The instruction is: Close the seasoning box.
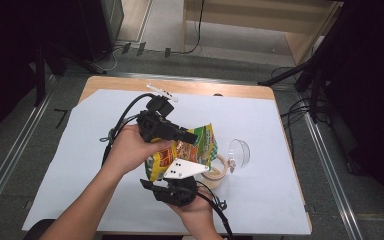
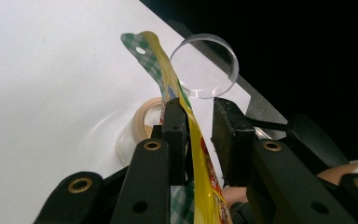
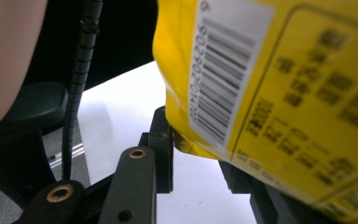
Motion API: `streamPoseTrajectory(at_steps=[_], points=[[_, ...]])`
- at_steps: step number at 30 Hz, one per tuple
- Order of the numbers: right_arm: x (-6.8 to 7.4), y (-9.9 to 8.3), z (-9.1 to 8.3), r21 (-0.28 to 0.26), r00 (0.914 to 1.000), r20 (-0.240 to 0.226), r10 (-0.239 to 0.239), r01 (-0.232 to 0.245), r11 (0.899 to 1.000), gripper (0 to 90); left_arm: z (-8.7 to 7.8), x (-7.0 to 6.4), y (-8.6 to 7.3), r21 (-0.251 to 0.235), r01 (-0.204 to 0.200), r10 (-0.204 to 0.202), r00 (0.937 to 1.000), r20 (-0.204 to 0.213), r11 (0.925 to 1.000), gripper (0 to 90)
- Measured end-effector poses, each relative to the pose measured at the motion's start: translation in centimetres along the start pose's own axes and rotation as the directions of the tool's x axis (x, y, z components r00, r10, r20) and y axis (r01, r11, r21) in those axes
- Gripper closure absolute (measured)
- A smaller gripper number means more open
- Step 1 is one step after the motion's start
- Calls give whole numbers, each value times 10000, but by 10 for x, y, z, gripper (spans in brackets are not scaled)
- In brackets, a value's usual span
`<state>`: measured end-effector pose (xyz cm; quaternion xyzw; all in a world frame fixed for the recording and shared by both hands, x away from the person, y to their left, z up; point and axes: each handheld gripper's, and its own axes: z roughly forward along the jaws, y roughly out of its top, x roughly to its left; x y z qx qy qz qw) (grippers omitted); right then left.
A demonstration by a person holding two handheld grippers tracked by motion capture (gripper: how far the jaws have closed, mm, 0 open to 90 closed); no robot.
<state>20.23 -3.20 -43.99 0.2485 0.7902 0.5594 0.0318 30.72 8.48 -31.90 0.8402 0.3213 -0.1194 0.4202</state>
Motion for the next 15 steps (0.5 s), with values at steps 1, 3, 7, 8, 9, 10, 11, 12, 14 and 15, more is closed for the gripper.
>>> streamPoseTrajectory(at_steps=[1,3,7,8,9,10,11,12,14,15], points=[[0,0,0,29,10000,-35,42,-42,10000,705,0,0,0,-15,-21,21,10000,1,10000,756],[0,1,0,42,10000,-43,53,-53,10000,705,0,-1,0,-9,-66,66,10000,-37,10000,755],[0,1,0,18,10000,-37,29,-29,10000,705,-1,-2,0,-67,-89,88,9999,-75,9999,754],[-1,1,0,-1,10000,-21,-4,4,10000,705,-1,-2,0,-101,-94,93,9999,-63,9999,753],[-1,1,0,-1,10000,-21,-4,4,10000,705,-1,-2,0,-94,-117,116,9999,-48,9999,753],[-1,1,0,-21,10000,0,-37,37,10000,705,-2,-2,0,-97,-116,116,9999,-49,9999,753],[0,2,0,-8,10000,-40,-15,15,10000,705,-2,-2,0,-100,-108,108,9999,-56,9999,753],[0,2,0,-5,10000,-35,-19,19,10000,705,-2,-2,0,-85,-116,116,9999,-59,9999,753],[0,1,0,21,10000,-31,-33,33,10000,705,-2,-2,0,-89,-110,110,9999,-59,9999,753],[0,1,0,21,10000,-31,-33,33,10000,705,-1,-2,0,-82,-113,112,9999,-91,9999,753]])
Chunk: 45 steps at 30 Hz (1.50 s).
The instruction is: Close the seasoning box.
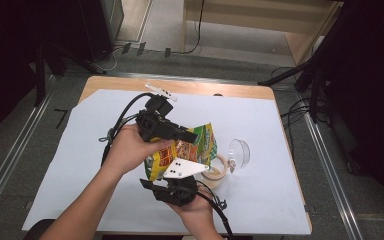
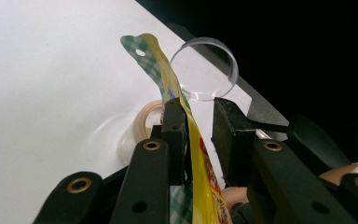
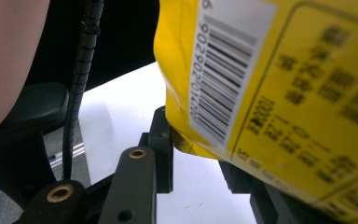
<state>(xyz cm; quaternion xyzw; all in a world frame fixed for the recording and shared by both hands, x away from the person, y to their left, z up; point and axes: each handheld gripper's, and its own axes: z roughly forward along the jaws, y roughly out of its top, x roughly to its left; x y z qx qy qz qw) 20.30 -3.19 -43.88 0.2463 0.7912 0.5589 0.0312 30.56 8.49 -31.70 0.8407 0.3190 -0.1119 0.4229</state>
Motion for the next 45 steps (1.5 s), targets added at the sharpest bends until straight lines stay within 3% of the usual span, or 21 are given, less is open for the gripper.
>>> streamPoseTrajectory(at_steps=[45], points=[[0,0,0,13,9999,89,-102,102,9999,705,0,0,0,0,-22,22,10000,34,10000,755]])
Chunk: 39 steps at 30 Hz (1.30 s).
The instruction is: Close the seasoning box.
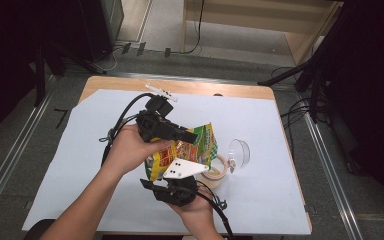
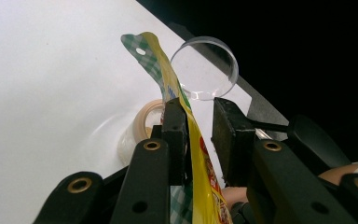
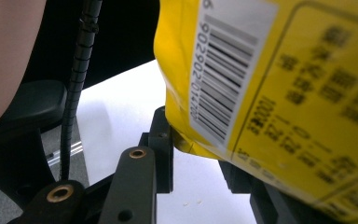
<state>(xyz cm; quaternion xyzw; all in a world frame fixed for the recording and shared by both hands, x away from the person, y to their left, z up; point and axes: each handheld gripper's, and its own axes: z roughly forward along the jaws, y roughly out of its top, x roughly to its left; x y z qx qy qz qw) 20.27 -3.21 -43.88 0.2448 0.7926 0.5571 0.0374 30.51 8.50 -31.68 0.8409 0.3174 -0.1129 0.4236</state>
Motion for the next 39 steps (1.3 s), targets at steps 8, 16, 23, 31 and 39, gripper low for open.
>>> streamPoseTrajectory(at_steps=[8,16,23,31,39], points=[[1,-1,0,-16,9999,-47,119,-119,9999,705,2,0,0,86,-18,18,10000,-45,10000,755],[1,-2,0,-6,9999,-39,131,-131,9999,706,2,0,0,109,-57,57,10000,-2,9999,755],[1,-3,-1,9,9999,-21,163,-163,9999,706,4,-1,0,143,-57,57,10000,2,9999,755],[1,-4,-1,34,9998,-7,204,-204,9998,706,6,0,0,211,-40,39,10000,49,9998,755],[1,-3,-2,28,9998,5,183,-183,9998,707,6,0,0,133,-83,82,9999,64,9999,747]])
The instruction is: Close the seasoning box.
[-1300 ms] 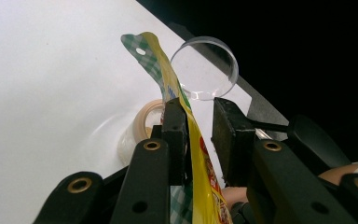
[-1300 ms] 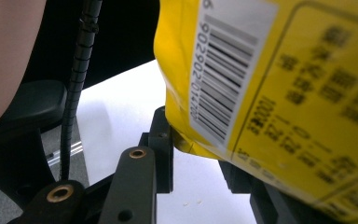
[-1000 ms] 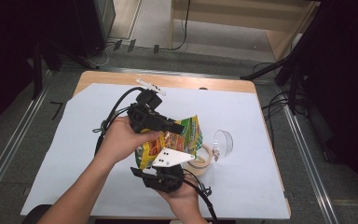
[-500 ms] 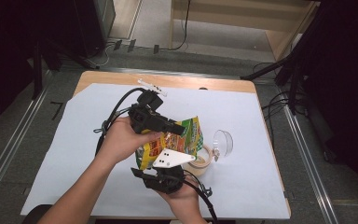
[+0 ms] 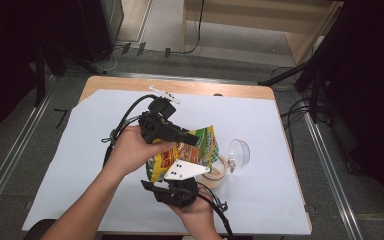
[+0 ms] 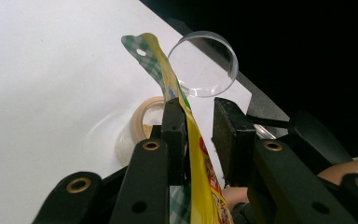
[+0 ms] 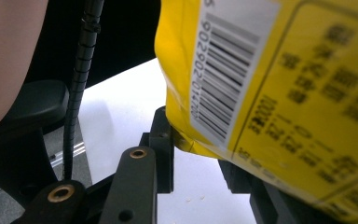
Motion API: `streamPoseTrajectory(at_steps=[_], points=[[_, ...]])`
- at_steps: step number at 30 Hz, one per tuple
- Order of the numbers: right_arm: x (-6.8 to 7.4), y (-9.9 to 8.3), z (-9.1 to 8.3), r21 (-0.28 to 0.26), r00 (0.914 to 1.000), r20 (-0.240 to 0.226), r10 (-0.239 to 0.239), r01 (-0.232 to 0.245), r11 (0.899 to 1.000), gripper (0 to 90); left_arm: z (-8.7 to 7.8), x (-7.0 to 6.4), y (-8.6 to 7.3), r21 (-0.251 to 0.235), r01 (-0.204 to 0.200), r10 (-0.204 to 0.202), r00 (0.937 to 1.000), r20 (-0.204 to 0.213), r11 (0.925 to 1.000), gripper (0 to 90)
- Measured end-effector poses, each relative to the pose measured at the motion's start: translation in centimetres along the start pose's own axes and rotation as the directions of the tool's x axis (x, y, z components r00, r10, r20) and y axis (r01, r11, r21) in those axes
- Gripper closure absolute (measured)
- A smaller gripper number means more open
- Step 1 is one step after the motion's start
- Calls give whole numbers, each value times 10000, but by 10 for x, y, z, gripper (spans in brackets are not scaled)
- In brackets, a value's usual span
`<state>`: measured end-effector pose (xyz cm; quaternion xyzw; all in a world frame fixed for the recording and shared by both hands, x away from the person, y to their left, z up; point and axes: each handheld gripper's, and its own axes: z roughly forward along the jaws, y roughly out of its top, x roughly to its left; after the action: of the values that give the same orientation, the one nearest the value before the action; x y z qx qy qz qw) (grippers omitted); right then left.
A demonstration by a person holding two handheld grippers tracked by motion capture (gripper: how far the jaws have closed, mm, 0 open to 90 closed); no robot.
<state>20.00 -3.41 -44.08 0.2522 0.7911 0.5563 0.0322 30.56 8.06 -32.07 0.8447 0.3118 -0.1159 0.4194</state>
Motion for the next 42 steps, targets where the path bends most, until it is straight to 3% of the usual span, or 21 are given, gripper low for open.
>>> streamPoseTrajectory(at_steps=[29,42], points=[[-8,-1,-2,-33,9993,128,338,-337,9994,701,5,-3,4,-165,-220,218,9997,-114,9996,744],[-4,7,-4,-66,9998,91,161,-160,9999,700,-3,-2,5,-520,-197,189,9997,-154,9985,740]])
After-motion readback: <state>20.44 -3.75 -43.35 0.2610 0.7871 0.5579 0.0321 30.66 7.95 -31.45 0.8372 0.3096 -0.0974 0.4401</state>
